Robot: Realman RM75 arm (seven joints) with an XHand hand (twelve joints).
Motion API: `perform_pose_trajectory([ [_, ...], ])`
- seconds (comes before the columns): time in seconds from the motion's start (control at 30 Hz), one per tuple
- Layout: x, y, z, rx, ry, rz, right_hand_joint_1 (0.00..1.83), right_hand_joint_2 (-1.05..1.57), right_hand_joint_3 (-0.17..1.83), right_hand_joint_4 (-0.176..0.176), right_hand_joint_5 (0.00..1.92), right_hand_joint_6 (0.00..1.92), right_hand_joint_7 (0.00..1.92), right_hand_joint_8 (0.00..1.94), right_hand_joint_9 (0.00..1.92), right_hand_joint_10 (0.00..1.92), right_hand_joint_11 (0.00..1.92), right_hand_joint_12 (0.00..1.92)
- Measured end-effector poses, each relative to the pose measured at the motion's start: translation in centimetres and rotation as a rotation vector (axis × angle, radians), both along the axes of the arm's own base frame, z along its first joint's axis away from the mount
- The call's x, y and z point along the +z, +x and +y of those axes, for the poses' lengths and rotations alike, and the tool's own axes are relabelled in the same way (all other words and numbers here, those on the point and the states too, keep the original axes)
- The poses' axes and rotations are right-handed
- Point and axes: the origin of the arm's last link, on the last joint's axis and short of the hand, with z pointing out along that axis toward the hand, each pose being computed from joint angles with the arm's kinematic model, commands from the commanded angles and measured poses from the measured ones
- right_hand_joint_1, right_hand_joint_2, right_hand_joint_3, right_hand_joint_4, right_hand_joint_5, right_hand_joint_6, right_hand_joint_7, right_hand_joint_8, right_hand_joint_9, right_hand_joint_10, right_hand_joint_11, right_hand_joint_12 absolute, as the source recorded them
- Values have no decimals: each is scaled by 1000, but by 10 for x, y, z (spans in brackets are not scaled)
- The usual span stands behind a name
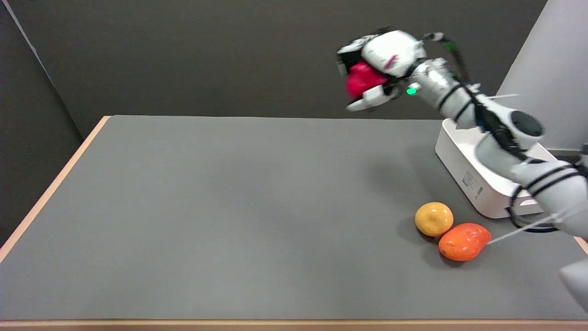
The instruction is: Place tomato into white box.
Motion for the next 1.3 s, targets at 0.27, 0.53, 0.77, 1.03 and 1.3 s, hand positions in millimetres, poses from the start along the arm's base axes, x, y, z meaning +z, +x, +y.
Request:
perform_pose_trajectory([
  [0.27, 76, 8, 35, 11, -298, 56, 1484, 985, 380, 176, 647, 1463, 786, 1339, 806, 1461, 903, 1784],
  [0.53, 143, 1, 75, -23, -548, 54, 1484, 984, 382, 176, 648, 1465, 787, 1340, 806, 1459, 901, 1780],
  [0.77, 186, -17, 105, -82, -707, 34, 1486, 979, 389, 153, 653, 1476, 791, 1338, 811, 1452, 888, 1781],
  [1.03, 209, -39, 123, -155, -797, 29, 1487, 976, 393, 170, 650, 1478, 791, 1345, 805, 1448, 883, 1786],
  [1.3, 217, -61, 130, -220, -823, 31, 1489, 961, 416, 176, 647, 1475, 803, 1336, 813, 1439, 862, 1772],
])
